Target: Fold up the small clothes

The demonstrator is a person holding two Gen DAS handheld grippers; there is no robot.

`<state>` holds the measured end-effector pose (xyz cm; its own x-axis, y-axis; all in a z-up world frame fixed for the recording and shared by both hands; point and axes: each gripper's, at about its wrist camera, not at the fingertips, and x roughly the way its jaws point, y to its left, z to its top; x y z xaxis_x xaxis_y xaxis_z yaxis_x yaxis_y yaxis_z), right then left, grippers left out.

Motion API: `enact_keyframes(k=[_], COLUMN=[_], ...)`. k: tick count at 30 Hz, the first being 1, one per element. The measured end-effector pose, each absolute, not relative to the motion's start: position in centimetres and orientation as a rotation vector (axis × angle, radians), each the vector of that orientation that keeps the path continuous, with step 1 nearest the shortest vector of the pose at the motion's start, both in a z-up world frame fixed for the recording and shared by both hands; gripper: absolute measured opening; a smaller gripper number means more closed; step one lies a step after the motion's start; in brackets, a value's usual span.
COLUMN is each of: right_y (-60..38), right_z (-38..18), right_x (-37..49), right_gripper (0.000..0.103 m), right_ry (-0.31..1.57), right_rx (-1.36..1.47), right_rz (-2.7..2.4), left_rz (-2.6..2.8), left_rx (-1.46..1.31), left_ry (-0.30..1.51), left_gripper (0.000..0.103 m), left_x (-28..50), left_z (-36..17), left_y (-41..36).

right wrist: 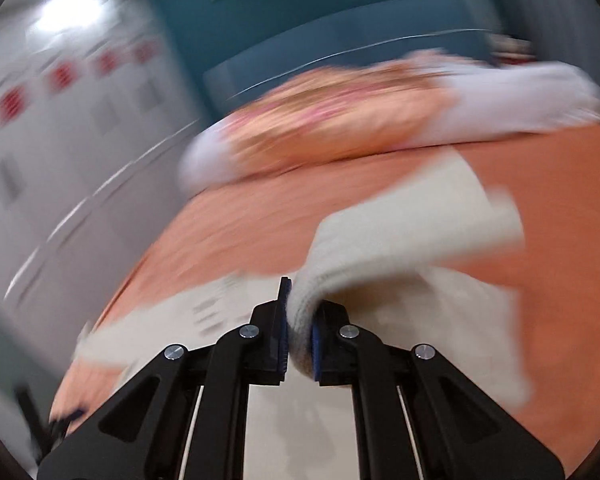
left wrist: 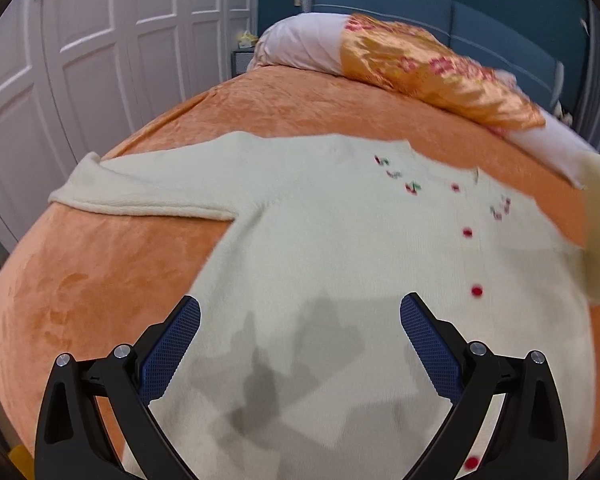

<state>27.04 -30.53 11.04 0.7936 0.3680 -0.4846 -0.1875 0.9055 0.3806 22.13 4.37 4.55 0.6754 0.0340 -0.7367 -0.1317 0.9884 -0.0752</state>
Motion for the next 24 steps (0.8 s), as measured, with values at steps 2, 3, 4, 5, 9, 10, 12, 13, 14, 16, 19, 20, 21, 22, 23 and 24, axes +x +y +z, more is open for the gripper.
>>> enact_keyframes(k=[2, 3, 4, 5, 9, 10, 12, 13, 14, 16, 19, 20, 21, 22, 23, 24], right_y=[-23.7, -20.6, -18.1, -15.4, -11.7, -12.1, -14.2, -16.0, -18.1, -21.3, -27.1, -28.9, -30.7, -32.2, -33.6, -34.5], right_z=[9.2, 7.6, 5.8, 3.2, -1.3, -0.8, 0.1, 0.8, 1.3, 1.7, 1.7, 1.7, 1.7, 1.6, 1.5, 1.6], right_x=[27.9, 28.3, 28.6, 29.2, 27.7, 26.7, 26.4, 25.5, 25.6, 24.8, 22.9, 22.5, 21.6, 21.6, 21.4, 21.5], right_gripper=[0.008, 0.008, 0.009, 0.013, 0.022, 0.027, 0.04, 0.045, 0.047, 0.048, 0.052, 0.052, 0.052, 0.052, 0.052, 0.053], right_ry=[0.645, 0.693, 0.742, 0.806, 0.894, 0.869, 0.857, 0.834, 0.823, 0.804, 0.783, 0.779, 0.776, 0.775, 0.773, 0.768], right_rx=[0.236, 0.203, 0.178, 0.137, 0.059, 0.072, 0.147, 0.196, 0.22, 0.265, 0.35, 0.373, 0.39, 0.402, 0.413, 0.424], right_rz=[0.4, 0.438, 0.466, 0.472, 0.445, 0.457, 0.463, 0.444, 0.423, 0.361, 0.235, 0.185, 0.148, 0.116, 0.07, 0.036], left_rz=[0.085, 0.076, 0.069, 0.053, 0.003, -0.011, -0.04, -0.055, -0.069, -0.113, -0.164, -0.159, -0.156, -0.15, -0.147, -0.153], left_rx=[-0.165, -0.19, -0.201, -0.217, -0.248, -0.265, -0.312, -0.339, -0.367, -0.459, -0.589, -0.613, -0.624, -0.627, -0.627, -0.623], left_ry=[0.821, 0.825, 0.829, 0.838, 0.889, 0.9, 0.929, 0.948, 0.968, 1.008, 1.034, 1.053, 1.061, 1.059, 1.047, 1.038], left_gripper=[0.098, 0.098, 0.098, 0.098, 0.098, 0.098, 0.098, 0.098, 0.098, 0.098, 0.098, 0.098, 0.098, 0.098, 0.095, 0.082], left_x=[22.6, 23.1, 23.4, 23.9, 25.7, 26.3, 27.3, 27.8, 28.3, 29.1, 29.5, 29.8, 29.9, 30.0, 30.2, 30.4], left_z=[4.9, 5.0, 5.0, 4.9, 4.1, 3.7, 2.8, 2.4, 1.9, 0.9, -0.1, -0.6, -0.9, -1.1, -1.1, -0.9], left_y=[5.1, 5.5, 5.7, 5.9, 6.2, 6.3, 6.3, 6.2, 6.1, 5.8, 5.3, 5.0, 4.8, 4.6, 4.3, 4.1])
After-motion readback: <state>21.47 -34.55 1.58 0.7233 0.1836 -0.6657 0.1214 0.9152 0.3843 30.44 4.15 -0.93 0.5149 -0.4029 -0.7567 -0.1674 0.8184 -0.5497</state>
